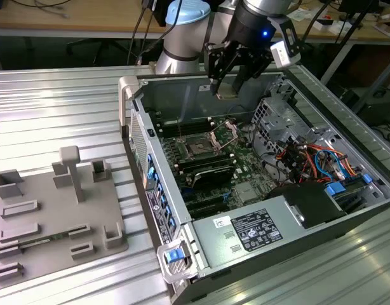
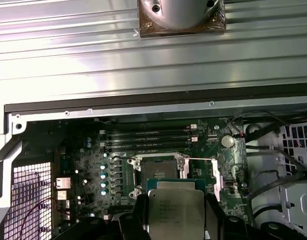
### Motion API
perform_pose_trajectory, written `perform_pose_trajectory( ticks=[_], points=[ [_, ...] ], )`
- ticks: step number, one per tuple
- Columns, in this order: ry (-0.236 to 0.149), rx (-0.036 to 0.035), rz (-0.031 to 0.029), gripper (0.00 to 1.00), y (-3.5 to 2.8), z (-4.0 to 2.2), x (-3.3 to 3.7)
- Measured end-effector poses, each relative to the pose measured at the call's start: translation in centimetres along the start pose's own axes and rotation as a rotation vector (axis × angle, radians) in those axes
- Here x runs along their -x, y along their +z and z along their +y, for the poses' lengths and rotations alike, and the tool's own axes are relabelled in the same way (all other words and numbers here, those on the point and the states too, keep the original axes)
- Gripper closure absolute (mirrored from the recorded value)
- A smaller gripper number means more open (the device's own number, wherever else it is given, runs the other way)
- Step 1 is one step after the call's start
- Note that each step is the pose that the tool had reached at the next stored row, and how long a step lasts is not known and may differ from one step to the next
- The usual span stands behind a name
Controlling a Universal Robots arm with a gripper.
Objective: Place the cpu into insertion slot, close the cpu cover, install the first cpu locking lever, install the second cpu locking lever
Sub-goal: 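Place the cpu into insertion slot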
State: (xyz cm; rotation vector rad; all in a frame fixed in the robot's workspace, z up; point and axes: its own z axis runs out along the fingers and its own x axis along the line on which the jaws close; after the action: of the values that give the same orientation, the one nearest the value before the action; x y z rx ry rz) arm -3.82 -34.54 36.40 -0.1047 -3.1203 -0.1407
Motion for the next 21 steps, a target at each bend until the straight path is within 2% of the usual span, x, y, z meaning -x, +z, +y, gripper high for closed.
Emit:
perform_pose_trajectory(
  ticks=[5,21],
  points=[
    [0.013,0.0002,-0.0012,0.45,0.00,-0.01,-0.14],
    [0.019,0.0004,-0.0017,0.45,0.01,-0.01,-0.19]
  ],
)
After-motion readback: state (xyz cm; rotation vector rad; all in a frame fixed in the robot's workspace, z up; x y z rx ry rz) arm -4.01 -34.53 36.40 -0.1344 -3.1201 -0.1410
